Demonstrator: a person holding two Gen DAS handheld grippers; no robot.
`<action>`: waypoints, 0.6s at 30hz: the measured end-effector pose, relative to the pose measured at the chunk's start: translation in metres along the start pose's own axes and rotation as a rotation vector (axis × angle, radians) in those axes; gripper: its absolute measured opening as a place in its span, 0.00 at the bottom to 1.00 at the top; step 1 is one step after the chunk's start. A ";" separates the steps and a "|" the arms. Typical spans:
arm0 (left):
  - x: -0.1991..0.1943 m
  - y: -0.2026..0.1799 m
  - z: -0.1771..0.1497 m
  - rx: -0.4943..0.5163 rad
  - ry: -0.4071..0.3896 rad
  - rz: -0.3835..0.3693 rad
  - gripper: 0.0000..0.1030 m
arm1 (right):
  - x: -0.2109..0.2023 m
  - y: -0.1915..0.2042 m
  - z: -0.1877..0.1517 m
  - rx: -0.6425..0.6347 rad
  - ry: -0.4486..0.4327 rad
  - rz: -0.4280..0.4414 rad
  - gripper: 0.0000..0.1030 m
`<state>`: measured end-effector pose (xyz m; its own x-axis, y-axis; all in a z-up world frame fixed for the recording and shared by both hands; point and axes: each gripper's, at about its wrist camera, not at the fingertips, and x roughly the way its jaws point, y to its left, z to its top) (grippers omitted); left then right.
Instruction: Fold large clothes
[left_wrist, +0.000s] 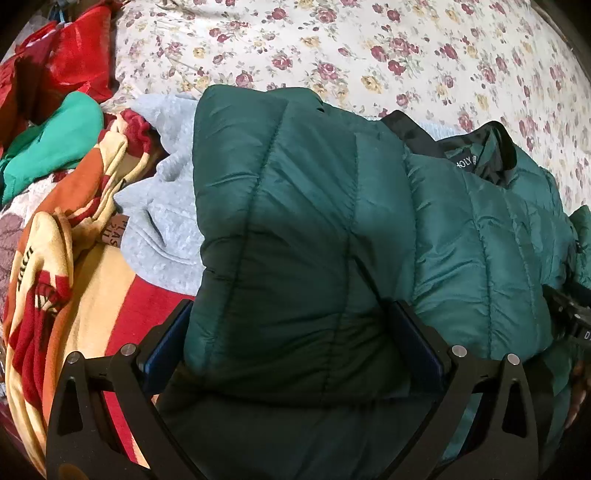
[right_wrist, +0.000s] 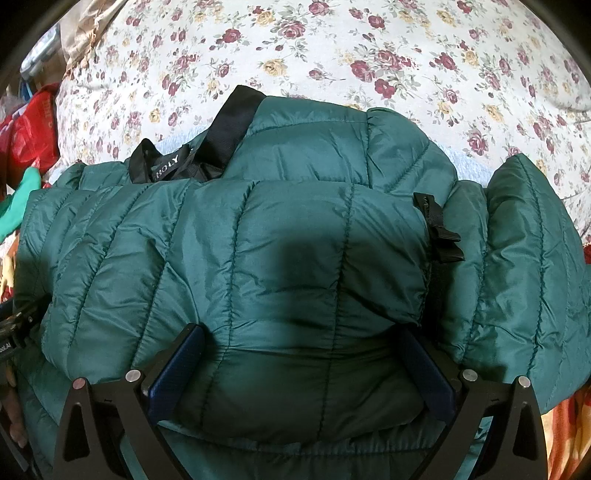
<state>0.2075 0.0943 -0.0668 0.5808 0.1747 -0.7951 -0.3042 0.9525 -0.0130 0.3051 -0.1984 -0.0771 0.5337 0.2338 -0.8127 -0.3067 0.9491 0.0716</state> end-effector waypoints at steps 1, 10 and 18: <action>0.000 0.000 0.000 0.000 0.002 -0.001 1.00 | 0.000 0.000 0.000 0.000 0.000 0.000 1.00; -0.003 0.001 -0.001 -0.008 -0.016 0.002 1.00 | 0.000 0.001 0.000 -0.001 0.000 -0.001 1.00; -0.027 0.000 -0.003 -0.012 -0.108 0.012 0.99 | 0.000 0.000 0.001 0.002 0.001 0.003 1.00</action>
<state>0.1896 0.0892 -0.0469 0.6550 0.2123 -0.7252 -0.3202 0.9473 -0.0118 0.3057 -0.1981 -0.0765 0.5323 0.2365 -0.8129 -0.3070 0.9487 0.0750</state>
